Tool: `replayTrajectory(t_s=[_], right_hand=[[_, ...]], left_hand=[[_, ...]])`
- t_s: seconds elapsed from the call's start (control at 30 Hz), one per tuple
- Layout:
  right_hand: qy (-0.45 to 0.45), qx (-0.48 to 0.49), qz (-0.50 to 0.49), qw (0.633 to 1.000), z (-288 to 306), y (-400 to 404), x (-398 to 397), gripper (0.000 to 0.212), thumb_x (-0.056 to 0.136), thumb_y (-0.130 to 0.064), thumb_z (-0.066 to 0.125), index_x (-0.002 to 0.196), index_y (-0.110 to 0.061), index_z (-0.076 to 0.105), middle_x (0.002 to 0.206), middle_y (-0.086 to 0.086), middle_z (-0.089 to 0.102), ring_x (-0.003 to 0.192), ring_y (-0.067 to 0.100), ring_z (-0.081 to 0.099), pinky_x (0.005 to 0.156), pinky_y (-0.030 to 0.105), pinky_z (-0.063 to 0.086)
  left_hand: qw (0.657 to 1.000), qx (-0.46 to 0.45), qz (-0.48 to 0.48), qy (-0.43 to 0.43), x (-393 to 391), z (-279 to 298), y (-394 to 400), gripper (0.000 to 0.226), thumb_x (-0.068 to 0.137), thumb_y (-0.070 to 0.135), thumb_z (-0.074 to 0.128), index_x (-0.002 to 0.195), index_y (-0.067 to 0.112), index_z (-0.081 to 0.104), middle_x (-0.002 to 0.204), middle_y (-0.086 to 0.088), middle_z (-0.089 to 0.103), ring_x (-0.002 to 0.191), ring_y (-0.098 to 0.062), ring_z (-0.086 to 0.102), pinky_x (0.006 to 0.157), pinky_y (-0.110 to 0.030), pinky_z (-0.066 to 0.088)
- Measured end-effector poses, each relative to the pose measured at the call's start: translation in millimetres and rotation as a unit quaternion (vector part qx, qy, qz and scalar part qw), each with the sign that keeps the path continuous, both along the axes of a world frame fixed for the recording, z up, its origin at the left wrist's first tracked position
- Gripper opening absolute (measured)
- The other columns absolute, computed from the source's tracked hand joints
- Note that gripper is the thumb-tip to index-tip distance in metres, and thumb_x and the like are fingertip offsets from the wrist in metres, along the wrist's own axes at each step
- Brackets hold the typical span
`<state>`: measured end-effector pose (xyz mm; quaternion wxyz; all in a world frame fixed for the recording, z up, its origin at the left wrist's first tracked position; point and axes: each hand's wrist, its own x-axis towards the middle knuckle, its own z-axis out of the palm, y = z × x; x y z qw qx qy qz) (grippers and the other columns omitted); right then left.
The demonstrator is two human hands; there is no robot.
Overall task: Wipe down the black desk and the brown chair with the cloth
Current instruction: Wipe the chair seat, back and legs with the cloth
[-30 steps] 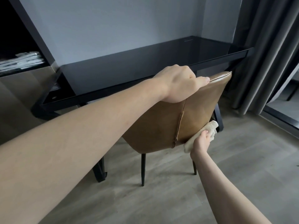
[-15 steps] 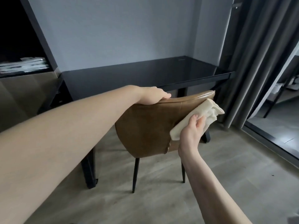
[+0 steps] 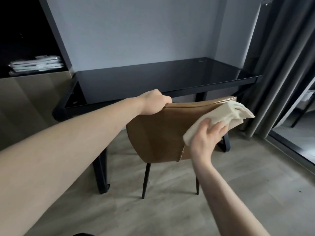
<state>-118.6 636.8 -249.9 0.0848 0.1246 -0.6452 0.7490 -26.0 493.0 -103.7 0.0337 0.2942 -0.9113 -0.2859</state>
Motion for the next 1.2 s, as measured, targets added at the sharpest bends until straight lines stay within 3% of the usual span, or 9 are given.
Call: replayTrajectory(t_s=[0.13, 0.23, 0.3, 0.43, 0.53, 0.63, 0.87, 1.0, 1.2], right_hand=[[-0.175, 0.003, 0.024, 0.984, -5.4, 7.9, -54.8, 0.061, 0.108, -0.060, 0.033, 0.164, -0.037, 0.031, 0.152, 0.007, 0.052, 0.134, 0.027, 0.052, 0.104, 0.034, 0.037], [-0.200, 0.000, 0.034, 0.979, -4.3, 9.2, -53.0, 0.058, 0.110, -0.057, 0.034, 0.162, -0.032, 0.038, 0.150, 0.005, 0.055, 0.123, 0.019, 0.053, 0.103, 0.032, 0.038], [-0.194, -0.024, 0.025, 0.980, -5.1, 2.7, -37.4, 0.057, 0.111, -0.051, 0.037, 0.160, -0.024, 0.041, 0.148, 0.005, 0.055, 0.131, 0.023, 0.055, 0.108, 0.034, 0.040], [-0.191, 0.018, 0.036, 0.981, -6.7, -22.1, 45.1, 0.066, 0.113, -0.036, 0.043, 0.167, -0.011, 0.017, 0.161, 0.016, 0.033, 0.146, 0.036, 0.034, 0.116, 0.033, 0.025], [-0.239, 0.022, 0.117, 0.964, 2.1, -52.3, 111.7, 0.077, 0.111, -0.040, 0.045, 0.169, -0.019, 0.000, 0.167, 0.012, 0.015, 0.147, 0.039, 0.029, 0.123, 0.045, 0.025], [-0.288, -0.017, 0.146, 0.946, 12.6, -70.0, 130.1, 0.079, 0.110, -0.043, 0.046, 0.169, -0.024, -0.003, 0.170, 0.010, 0.004, 0.150, 0.037, 0.031, 0.124, 0.046, 0.029], [-0.307, -0.013, 0.067, 0.949, -4.9, -32.4, 58.9, 0.074, 0.108, -0.052, 0.043, 0.169, -0.032, 0.006, 0.172, 0.011, 0.012, 0.146, 0.040, 0.039, 0.120, 0.054, 0.036], [-0.279, -0.012, 0.027, 0.960, -26.1, -6.5, -17.8, 0.065, 0.107, -0.055, 0.043, 0.165, -0.031, 0.030, 0.166, 0.008, 0.035, 0.144, 0.033, 0.045, 0.117, 0.048, 0.037], [-0.301, 0.008, 0.038, 0.953, -41.5, -1.8, -61.3, 0.060, 0.110, -0.056, 0.036, 0.161, -0.025, 0.039, 0.157, 0.006, 0.050, 0.144, 0.032, 0.047, 0.118, 0.045, 0.034]], left_hand=[[1.000, 0.006, -0.004, 0.002, -4.0, -2.4, -1.8, 0.027, 0.077, 0.037, 0.040, 0.067, 0.013, 0.034, 0.073, -0.006, 0.035, 0.072, -0.022, 0.031, 0.069, -0.044, 0.029], [1.000, 0.017, 0.015, 0.011, -5.5, -3.0, -1.1, 0.032, 0.082, 0.034, 0.044, 0.060, 0.019, 0.025, 0.064, 0.000, 0.030, 0.070, -0.021, 0.028, 0.068, -0.044, 0.026], [0.999, 0.021, 0.024, 0.010, -6.0, -1.8, 0.7, 0.036, 0.083, 0.032, 0.046, 0.058, 0.021, 0.022, 0.060, 0.004, 0.027, 0.070, -0.023, 0.026, 0.068, -0.044, 0.024], [0.999, 0.019, 0.044, 0.004, -1.9, 2.9, 9.3, 0.035, 0.077, 0.036, 0.046, 0.054, 0.022, 0.024, 0.060, 0.005, 0.030, 0.070, -0.024, 0.028, 0.069, -0.041, 0.026], [0.999, 0.018, 0.045, 0.004, 2.5, 6.0, 15.1, 0.030, 0.071, 0.039, 0.044, 0.055, 0.022, 0.025, 0.067, 0.001, 0.031, 0.073, -0.025, 0.028, 0.068, -0.040, 0.026], [0.998, 0.015, 0.056, 0.014, 6.5, 6.3, 18.5, 0.034, 0.075, 0.039, 0.046, 0.052, 0.023, 0.027, 0.066, 0.002, 0.033, 0.070, -0.024, 0.030, 0.067, -0.038, 0.027], [0.998, 0.012, 0.064, 0.024, 3.6, 0.8, 8.5, 0.047, 0.087, 0.036, 0.049, 0.047, 0.023, 0.029, 0.055, 0.005, 0.031, 0.063, -0.023, 0.031, 0.064, -0.037, 0.026], [0.998, 0.007, 0.053, 0.043, -1.8, -5.0, 1.5, 0.045, 0.094, 0.032, 0.048, 0.054, 0.023, 0.028, 0.058, 0.003, 0.033, 0.063, -0.020, 0.034, 0.064, -0.037, 0.028], [0.998, -0.004, 0.052, 0.045, -7.9, -9.8, -4.1, 0.047, 0.089, 0.034, 0.050, 0.050, 0.024, 0.025, 0.045, 0.010, 0.026, 0.062, -0.021, 0.030, 0.063, -0.037, 0.027]])
